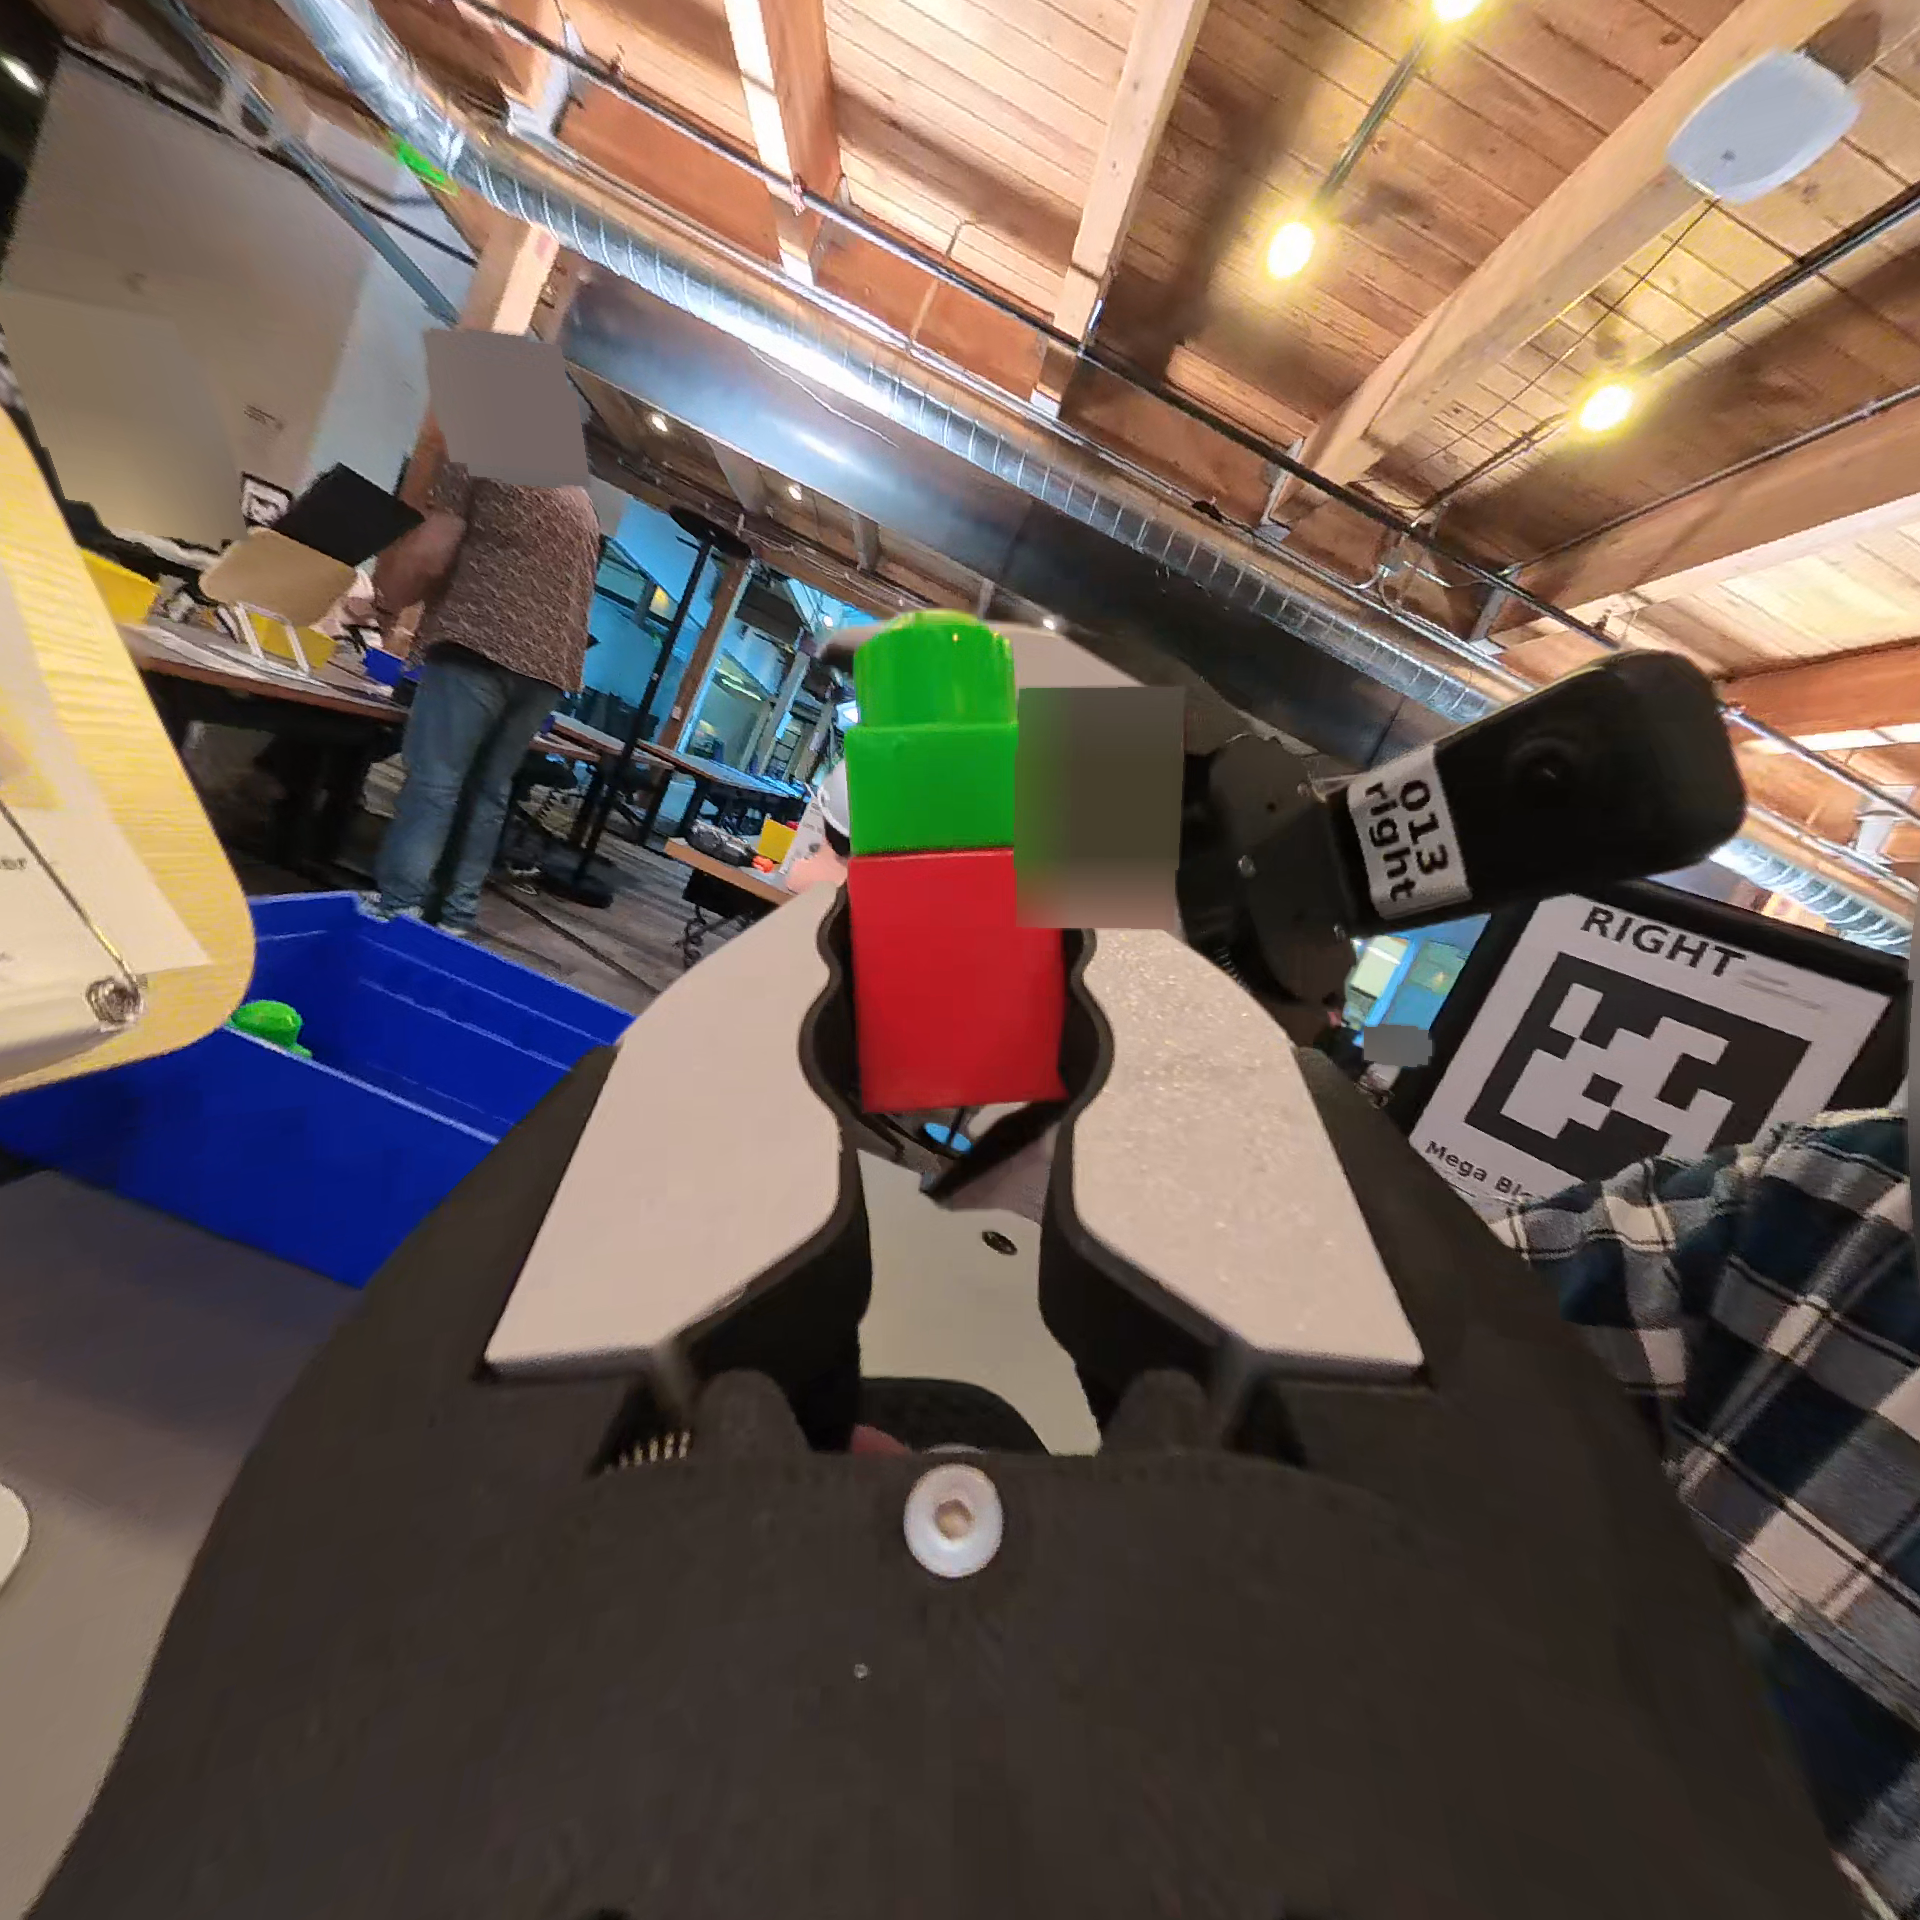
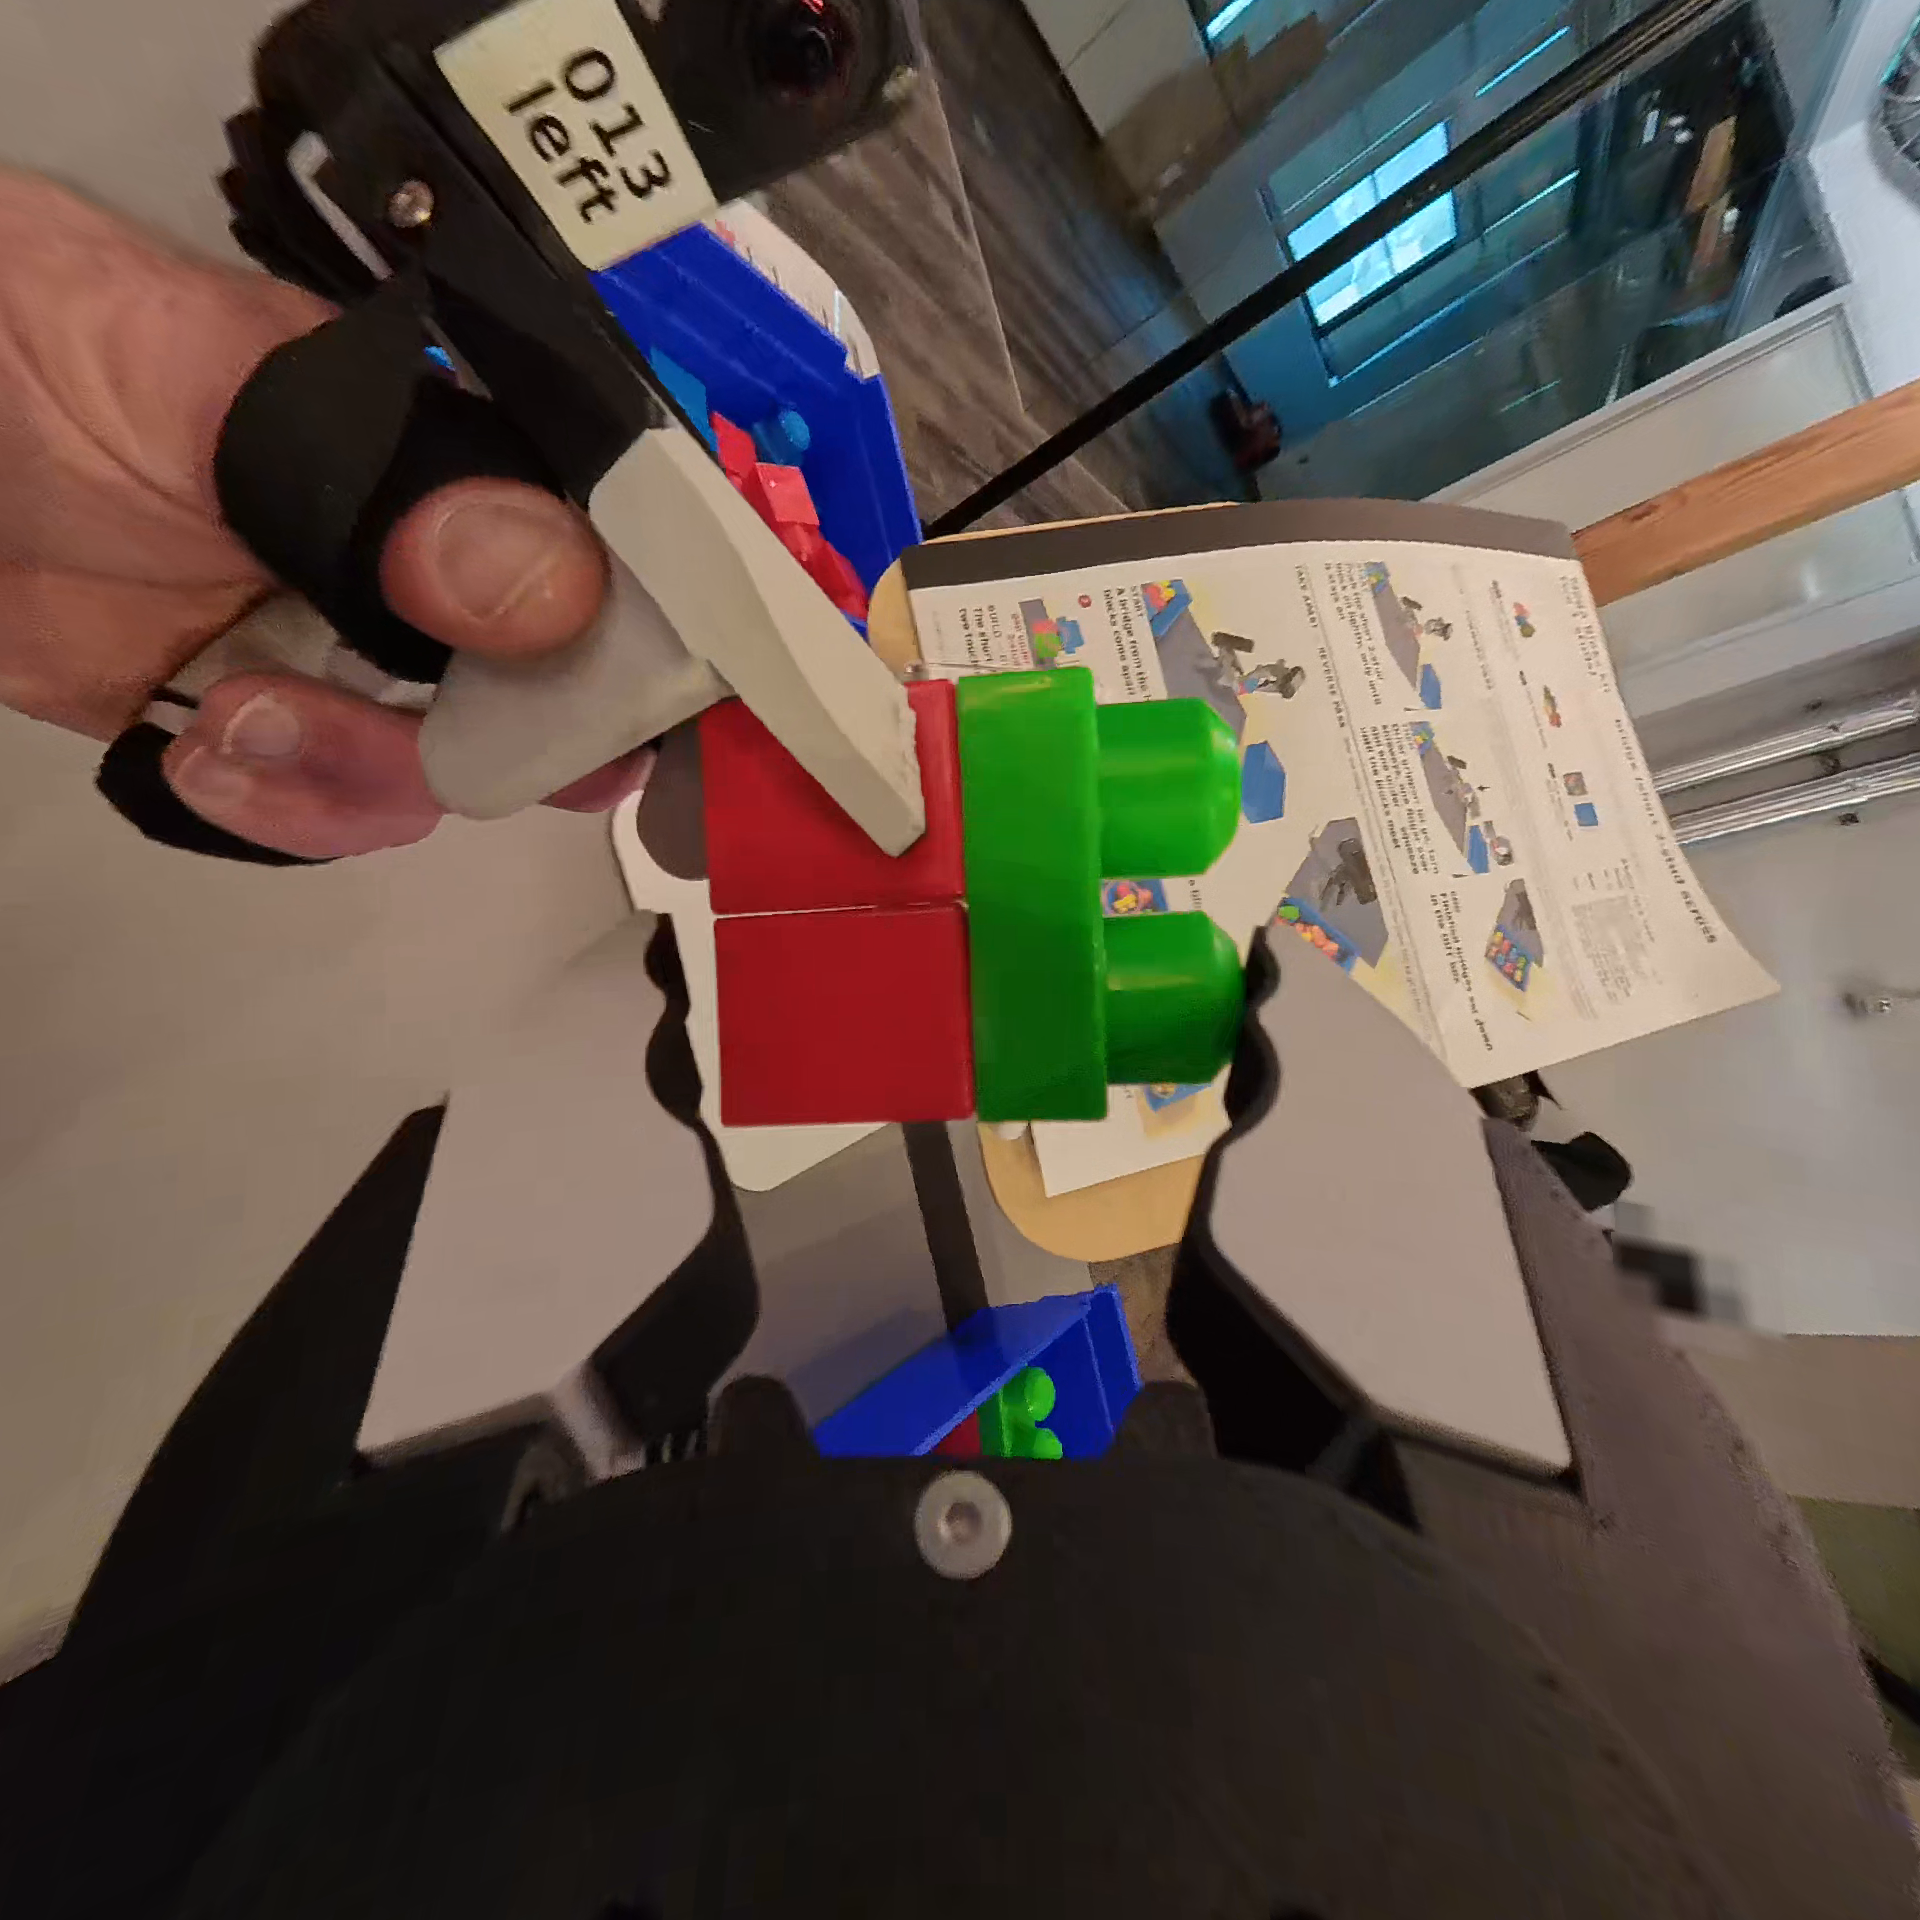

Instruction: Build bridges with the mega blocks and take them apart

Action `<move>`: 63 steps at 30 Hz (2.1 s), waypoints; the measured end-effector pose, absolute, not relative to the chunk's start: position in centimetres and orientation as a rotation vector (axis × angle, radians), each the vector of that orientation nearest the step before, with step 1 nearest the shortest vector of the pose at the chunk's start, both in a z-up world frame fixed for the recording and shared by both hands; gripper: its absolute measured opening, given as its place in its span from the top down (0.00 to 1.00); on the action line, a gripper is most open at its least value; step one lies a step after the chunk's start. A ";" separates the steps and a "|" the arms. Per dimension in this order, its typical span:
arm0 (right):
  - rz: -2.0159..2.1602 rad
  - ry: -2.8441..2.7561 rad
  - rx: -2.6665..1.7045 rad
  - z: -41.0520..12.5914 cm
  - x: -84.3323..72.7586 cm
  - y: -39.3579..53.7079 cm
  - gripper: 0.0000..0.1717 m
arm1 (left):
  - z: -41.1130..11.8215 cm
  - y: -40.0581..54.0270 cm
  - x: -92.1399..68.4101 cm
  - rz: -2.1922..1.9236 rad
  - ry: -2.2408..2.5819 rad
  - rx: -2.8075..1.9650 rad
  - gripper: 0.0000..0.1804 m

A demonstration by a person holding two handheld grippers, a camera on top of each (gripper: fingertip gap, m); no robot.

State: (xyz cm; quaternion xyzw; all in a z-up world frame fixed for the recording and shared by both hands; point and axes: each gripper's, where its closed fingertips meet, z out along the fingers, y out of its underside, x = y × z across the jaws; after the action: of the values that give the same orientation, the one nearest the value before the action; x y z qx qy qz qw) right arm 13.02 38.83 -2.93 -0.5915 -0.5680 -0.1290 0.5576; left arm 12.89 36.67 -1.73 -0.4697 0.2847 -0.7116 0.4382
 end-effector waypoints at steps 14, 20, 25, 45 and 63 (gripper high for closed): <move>-0.373 -1.365 -1.346 -1.4 13.1 38.3 0.45 | -0.5 35.9 12.9 -1.708 0.676 -1.097 0.80; 0.040 -1.484 -1.483 -0.5 14.2 36.6 0.55 | -1.2 36.3 11.9 -1.658 0.868 -1.061 0.80; 0.453 -1.673 -1.690 -1.5 14.0 35.2 0.66 | -2.1 34.9 12.7 -1.530 1.040 -1.014 0.80; 0.585 -1.753 -1.824 -2.7 13.4 35.5 0.80 | -2.8 35.2 13.5 -1.448 1.026 -1.025 0.81; 0.882 -1.558 -1.461 1.0 4.5 32.8 0.80 | 0.8 32.6 4.6 -1.268 1.012 -1.020 0.80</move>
State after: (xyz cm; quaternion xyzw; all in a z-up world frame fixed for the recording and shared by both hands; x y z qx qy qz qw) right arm 4.54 32.78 0.98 -0.5785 -0.6169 0.3491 0.4037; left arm 4.57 32.57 0.76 -0.4355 0.4319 -0.5414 0.5751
